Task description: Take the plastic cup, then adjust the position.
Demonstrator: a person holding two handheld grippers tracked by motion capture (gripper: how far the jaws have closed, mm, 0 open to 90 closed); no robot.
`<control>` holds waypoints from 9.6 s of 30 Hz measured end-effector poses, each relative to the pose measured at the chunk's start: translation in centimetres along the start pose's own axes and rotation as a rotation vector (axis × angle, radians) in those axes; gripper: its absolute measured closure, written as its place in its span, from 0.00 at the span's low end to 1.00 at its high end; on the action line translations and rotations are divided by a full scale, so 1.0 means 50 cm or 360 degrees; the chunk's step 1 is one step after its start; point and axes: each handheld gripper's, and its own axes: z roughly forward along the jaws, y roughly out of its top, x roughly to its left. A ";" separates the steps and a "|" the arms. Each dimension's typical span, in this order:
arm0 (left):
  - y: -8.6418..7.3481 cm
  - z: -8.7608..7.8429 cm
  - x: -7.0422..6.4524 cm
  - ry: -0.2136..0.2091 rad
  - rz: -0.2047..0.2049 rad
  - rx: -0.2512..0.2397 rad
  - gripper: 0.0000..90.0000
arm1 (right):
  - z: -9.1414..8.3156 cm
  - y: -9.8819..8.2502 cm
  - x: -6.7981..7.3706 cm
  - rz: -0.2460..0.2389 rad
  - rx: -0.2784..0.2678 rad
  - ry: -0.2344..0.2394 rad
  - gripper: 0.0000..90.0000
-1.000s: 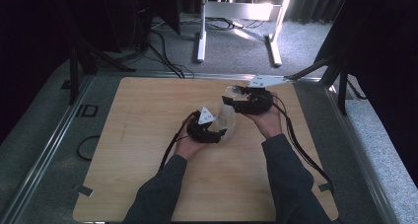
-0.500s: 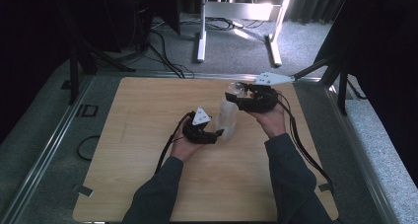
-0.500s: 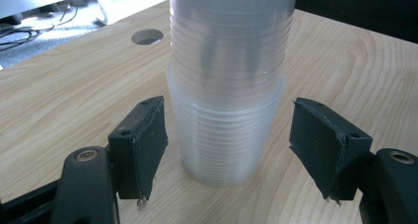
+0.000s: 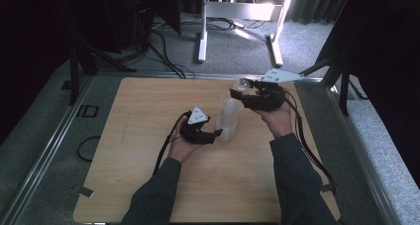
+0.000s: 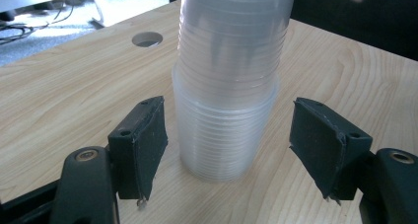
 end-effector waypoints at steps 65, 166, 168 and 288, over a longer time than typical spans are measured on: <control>0.037 -0.166 -0.048 -0.0178 0.0072 -0.0318 0.31 | -0.056 -0.055 0.068 0.0061 0.0158 0.0192 0.45; 0.040 -0.096 -0.088 -0.0287 0.0036 -0.0517 0.27 | -0.012 -0.081 0.070 0.0360 0.0006 0.0485 0.45; 0.040 -0.097 -0.087 -0.0281 0.0037 -0.0519 0.29 | -0.012 -0.081 0.070 0.0362 0.0007 0.0485 0.45; 0.024 -0.123 -0.047 -0.0279 0.0495 0.0259 0.32 | -0.032 -0.063 0.098 -0.0442 0.0872 0.0395 0.41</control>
